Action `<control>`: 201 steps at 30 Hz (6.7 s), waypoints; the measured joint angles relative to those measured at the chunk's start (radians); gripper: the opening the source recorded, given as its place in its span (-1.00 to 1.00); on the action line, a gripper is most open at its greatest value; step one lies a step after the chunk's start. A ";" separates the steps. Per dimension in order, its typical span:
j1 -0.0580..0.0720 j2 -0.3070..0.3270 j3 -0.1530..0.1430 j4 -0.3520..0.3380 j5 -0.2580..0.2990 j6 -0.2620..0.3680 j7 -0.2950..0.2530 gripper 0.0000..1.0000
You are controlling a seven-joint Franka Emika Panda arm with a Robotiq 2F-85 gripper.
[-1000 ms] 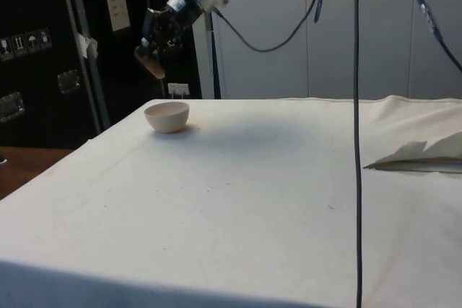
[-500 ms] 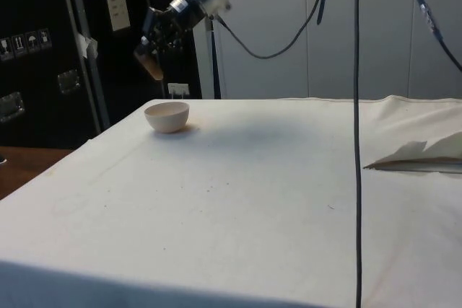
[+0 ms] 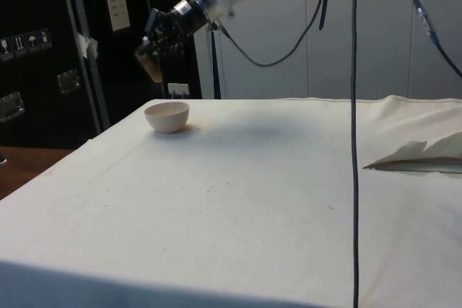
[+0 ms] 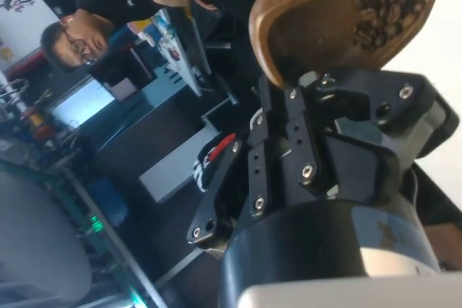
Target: Pour the coffee beans from the cup into the bowl.
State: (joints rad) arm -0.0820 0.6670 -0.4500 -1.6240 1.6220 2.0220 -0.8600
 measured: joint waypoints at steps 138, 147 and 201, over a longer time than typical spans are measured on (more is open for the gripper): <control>-0.023 0.115 -0.127 -0.106 0.561 -0.599 -0.133 -1.00; -0.023 0.115 -0.140 -0.114 0.572 -0.651 -0.142 -1.00; -0.005 0.109 -0.164 -0.150 0.564 -0.754 -0.240 -1.00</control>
State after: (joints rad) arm -0.0870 0.7760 -0.6140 -1.7740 2.1860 1.2680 -1.1000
